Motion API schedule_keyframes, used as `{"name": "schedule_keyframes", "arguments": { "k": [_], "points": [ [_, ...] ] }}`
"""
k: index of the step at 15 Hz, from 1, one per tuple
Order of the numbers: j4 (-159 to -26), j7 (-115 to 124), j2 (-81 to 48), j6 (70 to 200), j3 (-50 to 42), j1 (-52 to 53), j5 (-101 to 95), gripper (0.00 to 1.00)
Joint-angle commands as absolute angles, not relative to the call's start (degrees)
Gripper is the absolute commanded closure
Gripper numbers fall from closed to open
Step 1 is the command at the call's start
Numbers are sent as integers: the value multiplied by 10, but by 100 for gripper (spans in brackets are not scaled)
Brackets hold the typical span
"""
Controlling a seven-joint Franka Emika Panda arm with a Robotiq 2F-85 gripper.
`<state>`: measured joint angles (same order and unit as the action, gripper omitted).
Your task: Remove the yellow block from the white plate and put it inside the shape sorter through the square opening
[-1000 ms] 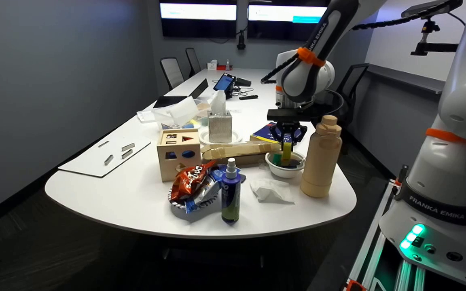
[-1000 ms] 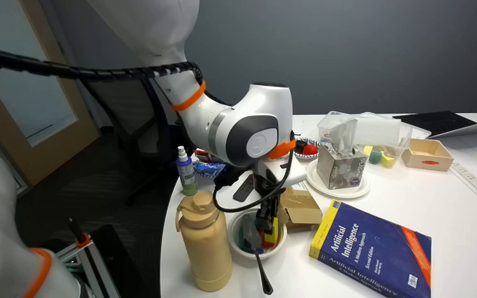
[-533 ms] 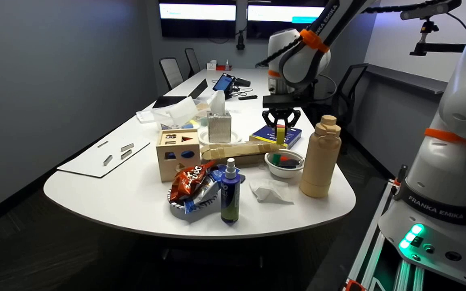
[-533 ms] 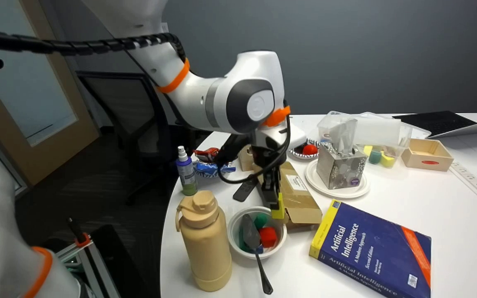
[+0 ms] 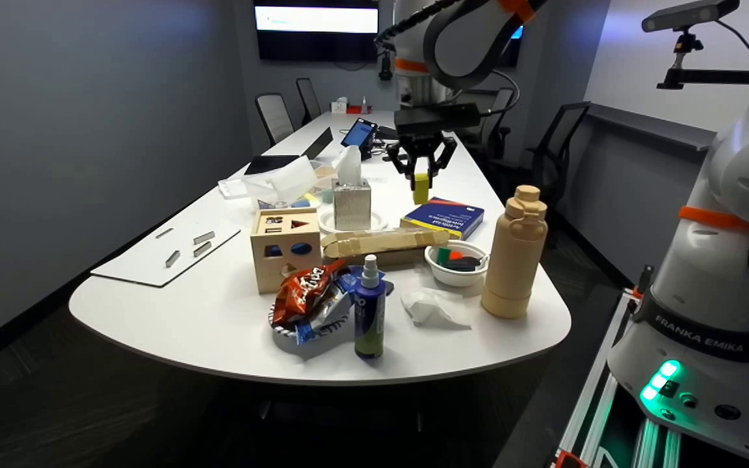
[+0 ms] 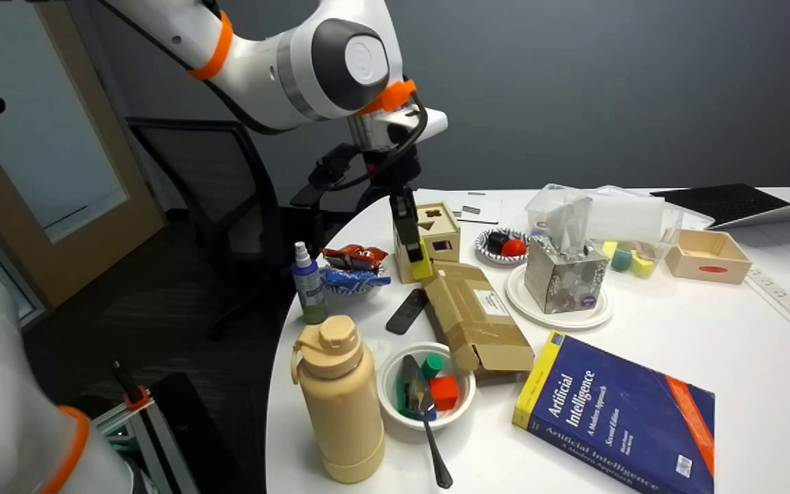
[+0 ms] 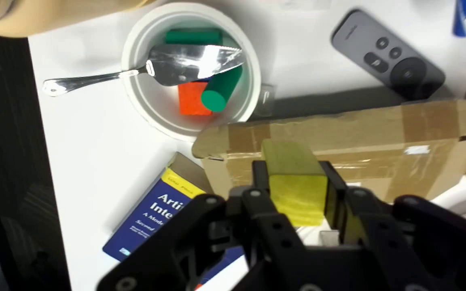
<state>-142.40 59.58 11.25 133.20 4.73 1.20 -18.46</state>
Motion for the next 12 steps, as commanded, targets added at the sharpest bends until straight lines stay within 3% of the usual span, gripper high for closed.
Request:
{"name": "schedule_keyframes", "arguments": {
  "k": [1,12],
  "points": [
    [-1369,551,82,1288,79,37,-142,92],
    [-1189,540,-67,1214,110,92,-122,92]
  ]
}}
